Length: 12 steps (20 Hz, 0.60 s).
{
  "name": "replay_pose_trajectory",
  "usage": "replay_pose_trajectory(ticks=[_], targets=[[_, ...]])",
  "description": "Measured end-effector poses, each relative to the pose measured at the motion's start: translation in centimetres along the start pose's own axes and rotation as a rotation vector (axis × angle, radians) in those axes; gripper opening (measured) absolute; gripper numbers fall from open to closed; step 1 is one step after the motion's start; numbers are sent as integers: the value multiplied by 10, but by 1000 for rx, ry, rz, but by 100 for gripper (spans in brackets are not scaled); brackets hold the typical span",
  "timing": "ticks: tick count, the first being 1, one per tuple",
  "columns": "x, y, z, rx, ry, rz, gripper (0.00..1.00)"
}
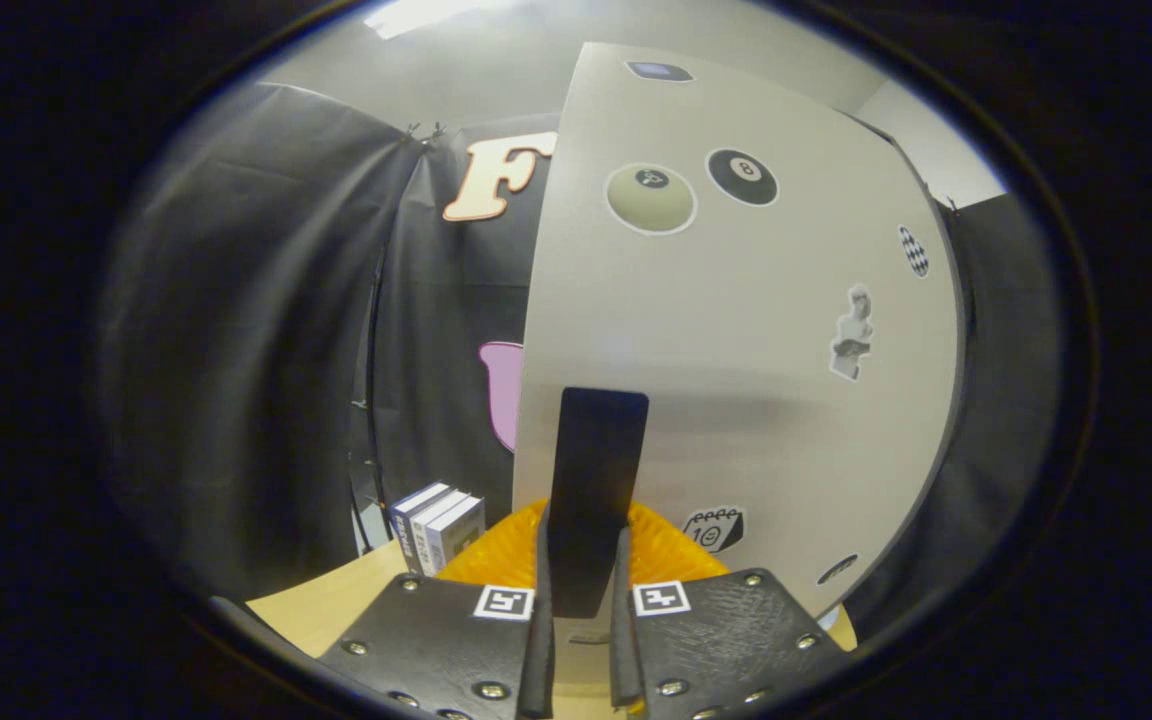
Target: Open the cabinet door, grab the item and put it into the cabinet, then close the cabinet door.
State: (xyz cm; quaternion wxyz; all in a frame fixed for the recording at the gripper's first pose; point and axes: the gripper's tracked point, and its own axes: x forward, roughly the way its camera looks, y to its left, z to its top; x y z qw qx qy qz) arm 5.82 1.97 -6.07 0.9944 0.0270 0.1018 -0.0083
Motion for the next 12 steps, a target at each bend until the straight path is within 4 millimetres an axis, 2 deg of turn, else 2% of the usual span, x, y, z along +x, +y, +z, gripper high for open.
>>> replay_pose_trajectory(ticks=[1, 9, 12], targets=[[0, 1, 0, 33, 7, 9, 6], [-15, -4, -1, 11, 35, 44, 6], [-27, -7, -2, 5, 34, 63, 6]])
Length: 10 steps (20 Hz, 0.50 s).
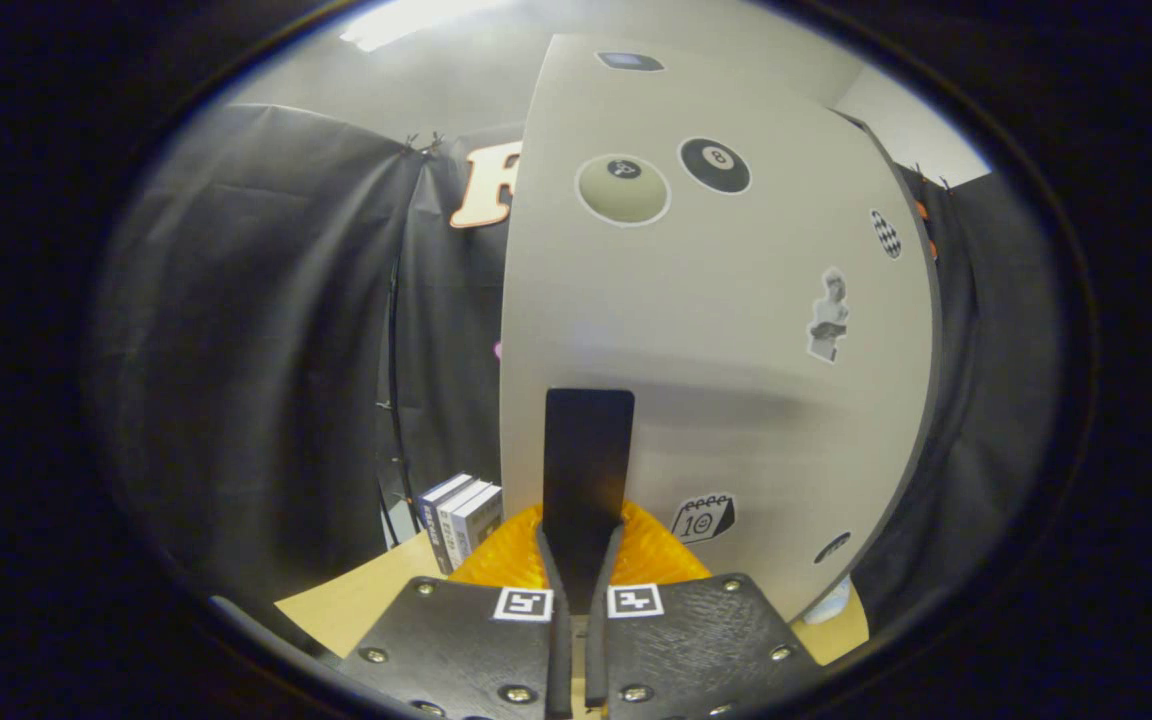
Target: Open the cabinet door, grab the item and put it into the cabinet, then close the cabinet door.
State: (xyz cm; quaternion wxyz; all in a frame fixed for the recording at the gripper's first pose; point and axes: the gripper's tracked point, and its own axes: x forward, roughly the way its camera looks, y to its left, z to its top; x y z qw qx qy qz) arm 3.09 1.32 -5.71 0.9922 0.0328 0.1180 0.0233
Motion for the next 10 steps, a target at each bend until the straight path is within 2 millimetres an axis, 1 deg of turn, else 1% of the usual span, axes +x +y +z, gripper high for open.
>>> replay_pose_trajectory(ticks=[7, 10], targets=[[-28, -9, -1, -11, 18, 46, 6], [-29, -10, -3, -9, 23, 67, 6]])
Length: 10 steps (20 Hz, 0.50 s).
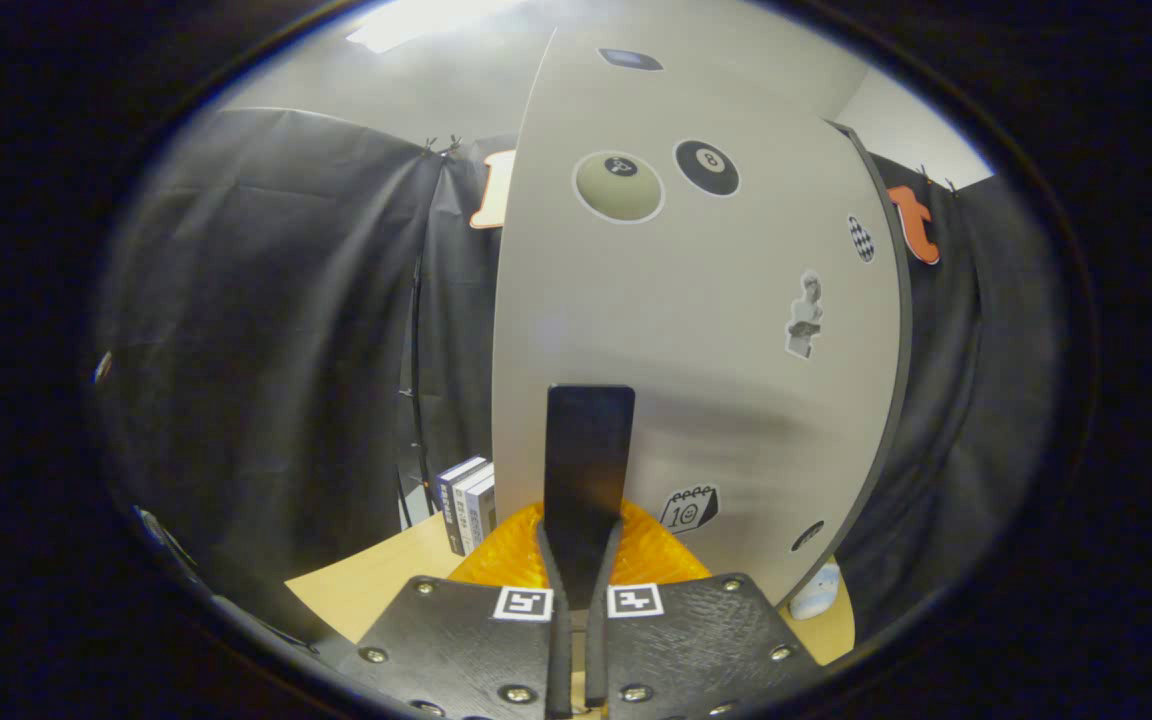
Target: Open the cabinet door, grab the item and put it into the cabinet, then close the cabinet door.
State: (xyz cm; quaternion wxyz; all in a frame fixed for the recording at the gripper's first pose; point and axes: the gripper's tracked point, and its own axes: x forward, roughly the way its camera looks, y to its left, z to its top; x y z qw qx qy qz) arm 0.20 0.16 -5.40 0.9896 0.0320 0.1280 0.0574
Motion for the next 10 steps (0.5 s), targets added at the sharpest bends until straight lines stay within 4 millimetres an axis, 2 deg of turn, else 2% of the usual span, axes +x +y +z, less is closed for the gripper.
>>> replay_pose_trajectory(ticks=[10], targets=[[-6, -5, -1, -10, 19, -11, 6]])
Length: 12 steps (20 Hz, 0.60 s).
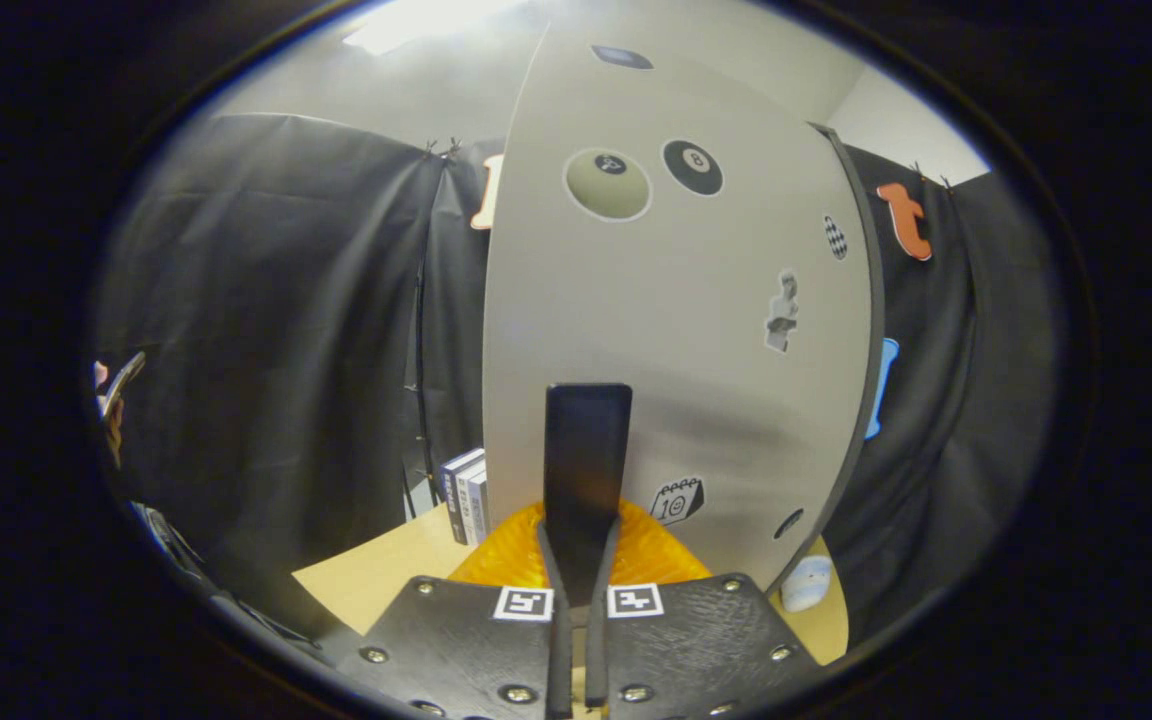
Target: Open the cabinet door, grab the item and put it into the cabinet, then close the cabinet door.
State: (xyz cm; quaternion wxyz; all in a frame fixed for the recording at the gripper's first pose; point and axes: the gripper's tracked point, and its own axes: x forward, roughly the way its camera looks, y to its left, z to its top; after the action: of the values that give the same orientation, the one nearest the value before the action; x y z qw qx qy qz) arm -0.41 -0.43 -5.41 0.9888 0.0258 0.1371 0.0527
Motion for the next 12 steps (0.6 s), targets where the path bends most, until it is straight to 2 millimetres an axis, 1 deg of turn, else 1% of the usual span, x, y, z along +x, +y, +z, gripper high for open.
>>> replay_pose_trajectory(ticks=[12], targets=[[-15, -15, -3, 25, 29, -129, 5]])
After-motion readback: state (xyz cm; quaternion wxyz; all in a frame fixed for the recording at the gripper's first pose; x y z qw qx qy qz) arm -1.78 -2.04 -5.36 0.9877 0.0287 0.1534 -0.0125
